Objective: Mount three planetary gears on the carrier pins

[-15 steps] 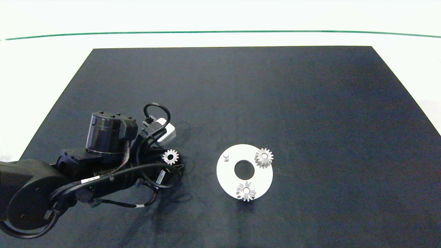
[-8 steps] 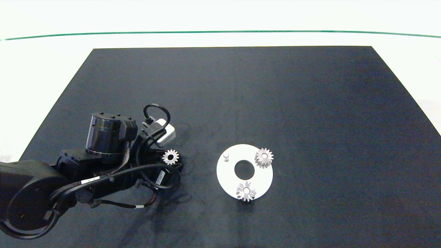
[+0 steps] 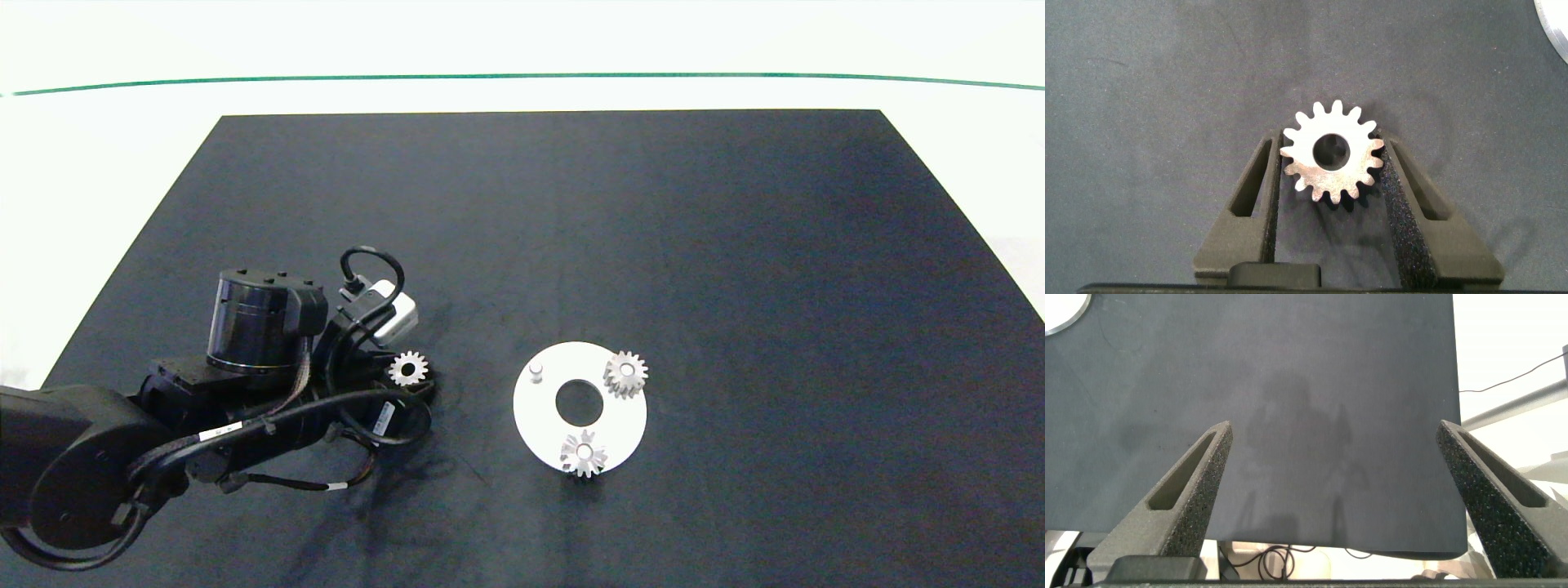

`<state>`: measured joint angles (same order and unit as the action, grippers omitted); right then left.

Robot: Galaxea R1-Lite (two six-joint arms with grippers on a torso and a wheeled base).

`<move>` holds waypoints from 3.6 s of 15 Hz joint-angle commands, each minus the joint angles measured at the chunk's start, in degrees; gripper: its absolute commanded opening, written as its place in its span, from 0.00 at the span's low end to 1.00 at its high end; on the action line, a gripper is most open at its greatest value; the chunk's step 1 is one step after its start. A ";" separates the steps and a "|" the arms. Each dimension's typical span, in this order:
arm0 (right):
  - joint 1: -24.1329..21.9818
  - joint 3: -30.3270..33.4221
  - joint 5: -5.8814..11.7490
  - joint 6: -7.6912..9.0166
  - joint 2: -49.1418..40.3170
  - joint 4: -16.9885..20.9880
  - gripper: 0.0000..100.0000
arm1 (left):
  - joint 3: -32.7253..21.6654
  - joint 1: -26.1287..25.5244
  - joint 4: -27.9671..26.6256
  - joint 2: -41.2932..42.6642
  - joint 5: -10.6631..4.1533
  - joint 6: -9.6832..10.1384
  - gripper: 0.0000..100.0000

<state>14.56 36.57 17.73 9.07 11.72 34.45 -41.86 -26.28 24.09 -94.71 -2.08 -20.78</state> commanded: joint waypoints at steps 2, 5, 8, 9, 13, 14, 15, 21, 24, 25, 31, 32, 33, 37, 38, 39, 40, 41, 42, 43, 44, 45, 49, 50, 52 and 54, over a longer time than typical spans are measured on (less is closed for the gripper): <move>0.03 -0.01 0.12 0.07 -0.03 0.18 1.00 | 0.03 0.00 -0.01 -0.39 -0.02 -0.13 0.22; 0.03 0.08 0.12 0.07 0.06 0.18 1.00 | 0.29 -0.08 0.08 -0.39 -0.02 -0.13 0.16; 0.03 0.08 0.12 0.16 -0.03 0.18 1.00 | 0.55 -0.26 0.78 -0.48 -0.02 -0.13 0.10; 0.12 0.17 0.20 0.16 -0.03 0.18 1.00 | 0.91 -0.26 0.78 -0.39 -0.02 -0.13 0.08; 0.03 0.08 0.12 0.07 -0.11 0.09 1.00 | 1.26 -2.19 0.52 1.02 -0.11 0.04 0.04; 0.12 0.08 0.12 0.16 -0.03 0.09 1.00 | 0.91 -3.69 0.34 1.98 -0.11 0.13 0.04; 0.12 0.08 0.12 0.07 -0.03 0.09 1.00 | 0.47 -4.65 0.43 2.34 -0.20 0.22 0.04; 0.03 -0.01 -0.06 0.07 0.06 0.09 1.00 | -3.75 -12.74 -0.09 2.42 -4.24 0.13 0.04; 0.03 -0.10 -0.06 0.16 0.06 0.18 1.00 | -6.83 -15.20 -3.17 1.90 -6.35 0.22 0.04; 0.03 -0.01 -0.06 0.16 0.06 0.18 1.00 | -8.06 -15.82 -4.40 1.90 -6.44 0.22 0.04; 0.03 0.17 -0.06 0.16 0.15 0.09 1.00 | -11.40 -18.98 -5.54 -1.53 -7.14 1.54 0.04; 0.03 0.25 -0.06 0.16 0.15 0.09 1.00 | -11.93 -19.24 -5.54 -2.23 -7.14 1.89 0.04; 0.03 0.25 -0.06 0.16 0.15 0.09 1.00 | -12.63 -19.60 -5.54 -2.76 -7.14 1.89 0.04; 0.03 0.25 -0.06 0.16 0.15 0.09 1.00 | -14.30 -19.77 -5.54 -4.34 -7.14 1.89 0.04; 0.03 0.17 -0.06 0.16 0.06 0.09 1.00 | -14.30 -19.86 -5.54 -4.61 -7.14 1.89 0.04; 0.03 0.17 -0.06 0.16 -0.03 0.09 1.00 | -14.30 -19.86 -5.46 -5.22 -7.14 1.89 0.04; 0.12 0.17 -0.06 0.16 -0.03 0.09 1.00 | -14.39 -19.86 -5.37 -5.75 -7.14 1.89 0.04; 0.12 0.25 -0.06 0.16 -0.03 0.09 1.00 | -14.56 -19.95 -5.37 -5.93 -7.14 1.89 0.04; 0.12 0.17 -0.06 0.16 -0.03 0.09 1.00 | -14.74 -20.21 -5.37 -6.28 -7.14 1.89 0.04; 0.12 0.25 -0.06 0.16 -0.03 0.09 1.00 | -15.09 -20.21 -5.46 -6.37 -7.14 1.89 0.04; 0.12 0.17 -0.06 0.16 -0.11 0.09 1.00 | -15.53 -20.12 -5.46 -6.54 -7.14 1.89 0.04; 0.12 0.25 -0.06 0.16 -0.03 0.09 1.00 | -15.88 -20.12 -5.54 -6.72 -7.14 1.89 0.04; 0.12 0.25 0.03 0.16 -0.03 0.09 1.00 | -16.58 -20.04 -5.54 -7.16 -7.14 1.89 0.04; 0.12 0.34 0.03 0.16 -0.03 0.09 1.00 | -16.58 -20.04 -5.54 -7.24 -7.14 1.89 0.04; 0.12 0.52 0.03 0.16 -0.03 0.09 1.00 | -16.67 -19.86 -5.28 -7.68 -7.14 1.98 0.04; 0.12 0.52 0.03 0.16 0.06 0.09 1.00 | -17.02 -19.77 -5.19 -7.77 -7.14 1.98 0.04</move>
<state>14.65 37.07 17.66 9.17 11.70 34.37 -58.78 -46.08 18.71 -102.32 -9.14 -18.69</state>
